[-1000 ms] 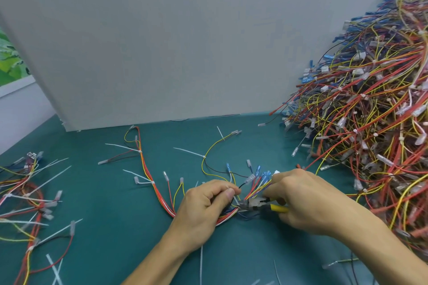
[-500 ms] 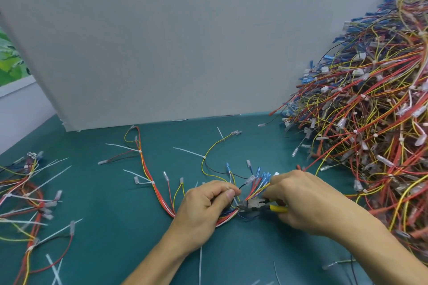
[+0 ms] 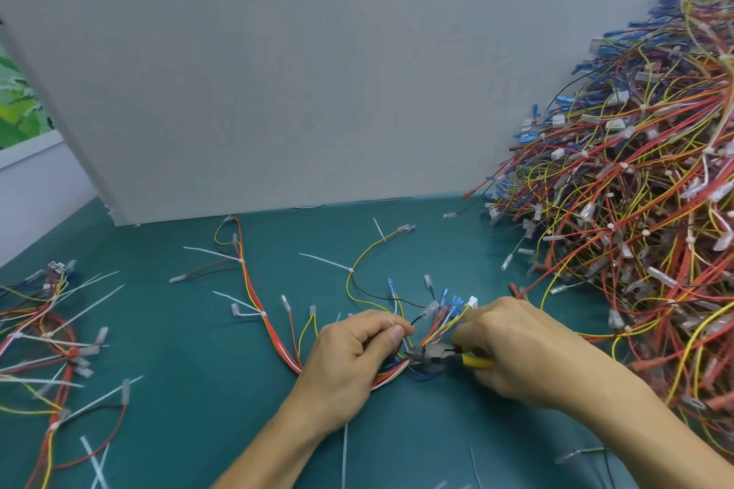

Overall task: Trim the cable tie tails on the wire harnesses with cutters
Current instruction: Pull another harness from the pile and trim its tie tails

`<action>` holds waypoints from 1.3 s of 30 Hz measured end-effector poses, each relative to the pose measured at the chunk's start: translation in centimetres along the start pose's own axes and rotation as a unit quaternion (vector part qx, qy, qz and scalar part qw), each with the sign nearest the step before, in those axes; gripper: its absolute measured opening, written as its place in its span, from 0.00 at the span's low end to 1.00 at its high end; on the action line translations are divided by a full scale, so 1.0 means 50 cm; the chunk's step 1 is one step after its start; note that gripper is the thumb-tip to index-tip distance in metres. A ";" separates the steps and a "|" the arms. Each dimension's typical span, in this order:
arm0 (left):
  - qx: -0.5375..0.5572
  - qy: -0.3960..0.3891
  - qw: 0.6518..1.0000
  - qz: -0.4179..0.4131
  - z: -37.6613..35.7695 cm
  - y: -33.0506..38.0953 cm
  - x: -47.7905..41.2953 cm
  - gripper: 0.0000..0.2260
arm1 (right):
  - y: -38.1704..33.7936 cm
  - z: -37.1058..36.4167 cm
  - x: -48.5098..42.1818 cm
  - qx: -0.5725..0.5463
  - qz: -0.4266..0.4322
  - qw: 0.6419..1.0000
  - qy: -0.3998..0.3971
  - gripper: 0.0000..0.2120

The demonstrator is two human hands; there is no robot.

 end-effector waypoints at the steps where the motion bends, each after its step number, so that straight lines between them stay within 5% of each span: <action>1: -0.007 0.000 1.000 -0.001 0.000 0.001 0.000 0.09 | -0.001 -0.001 0.000 0.000 -0.001 1.000 0.000 0.03; 7: 0.005 0.027 0.999 -0.034 0.008 0.012 0.001 0.08 | 0.011 0.007 0.008 -0.040 -0.019 0.999 -0.029 0.07; 12: 0.073 0.157 0.981 -0.090 0.039 0.033 0.011 0.07 | 0.023 0.043 0.030 -0.163 -0.002 0.986 -0.043 0.09; 20: 0.257 0.239 0.935 0.047 0.083 -0.001 -0.010 0.11 | 0.037 0.072 0.038 -0.230 -0.045 0.972 -0.029 0.18; 23: 0.178 0.215 0.957 0.079 0.084 -0.007 -0.009 0.15 | 0.006 0.082 0.016 -0.246 -0.062 0.967 0.040 0.10; 27: -0.045 0.112 0.993 0.012 0.070 0.023 -0.005 0.08 | -0.046 0.061 -0.025 -0.319 -0.108 0.930 0.146 0.04; 33: -0.250 -0.029 0.963 -0.095 0.024 0.037 0.001 0.11 | -0.060 -0.017 -0.057 -0.340 -0.128 0.929 0.075 0.01; 39: -0.305 -0.082 0.945 -0.078 0.017 0.039 -0.004 0.05 | -0.030 -0.033 -0.055 -0.318 -0.185 0.929 0.047 0.04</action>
Point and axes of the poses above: each hand's wrist, its own x-axis away from the middle knuckle, its own z-axis out of the back of the hand, y = z × x, the point moved 6 cm from there along -x, towards the middle knuckle, and after that the axes turned 3 degrees about x, right-handed, at the moved point
